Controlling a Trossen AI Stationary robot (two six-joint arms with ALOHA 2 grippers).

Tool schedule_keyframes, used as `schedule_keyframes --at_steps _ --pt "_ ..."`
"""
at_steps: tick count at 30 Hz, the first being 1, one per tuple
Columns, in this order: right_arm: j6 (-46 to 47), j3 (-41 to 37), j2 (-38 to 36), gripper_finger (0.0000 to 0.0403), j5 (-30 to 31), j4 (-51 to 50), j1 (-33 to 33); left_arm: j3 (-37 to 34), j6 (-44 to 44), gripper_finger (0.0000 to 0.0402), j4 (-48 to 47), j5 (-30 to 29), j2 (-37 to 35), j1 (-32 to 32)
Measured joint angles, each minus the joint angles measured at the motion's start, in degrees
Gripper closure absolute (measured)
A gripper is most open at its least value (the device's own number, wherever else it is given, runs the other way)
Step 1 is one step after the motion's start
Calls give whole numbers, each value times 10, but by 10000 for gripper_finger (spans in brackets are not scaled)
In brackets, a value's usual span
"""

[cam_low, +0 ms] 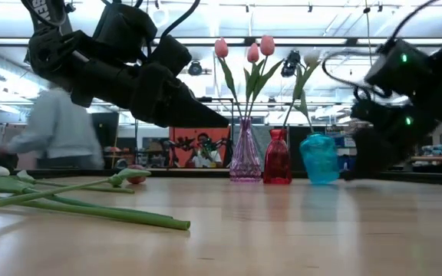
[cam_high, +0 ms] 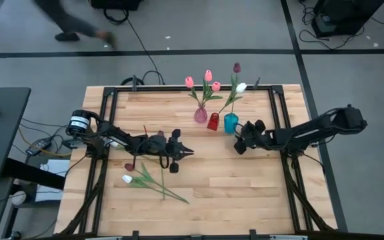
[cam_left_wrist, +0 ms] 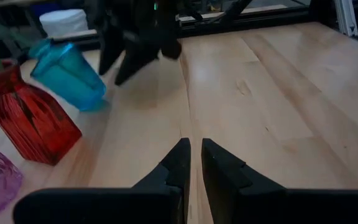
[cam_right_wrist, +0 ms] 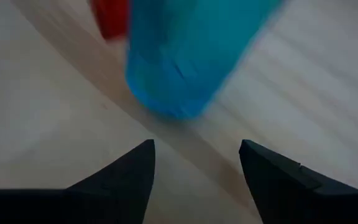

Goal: Sort flowers into vase by color
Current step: Remove the red flower from the blue vase

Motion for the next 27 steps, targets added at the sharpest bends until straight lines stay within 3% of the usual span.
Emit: schedule_keyframes --at_steps 4,12,18,22,27 --pt "31 -6 51 161 -25 51 2 0 10 358 -7 -3 0 0" --pt "74 111 67 168 -15 -107 87 0 -2 358 -52 -14 0 1" --pt "88 170 94 172 55 -203 105 0 -60 358 -40 -20 0 8" --pt "137 167 78 174 100 -287 86 0 -63 358 -49 -6 0 4" --pt "126 168 -1 174 104 -287 19 -21 -61 358 -8 -2 0 -1"
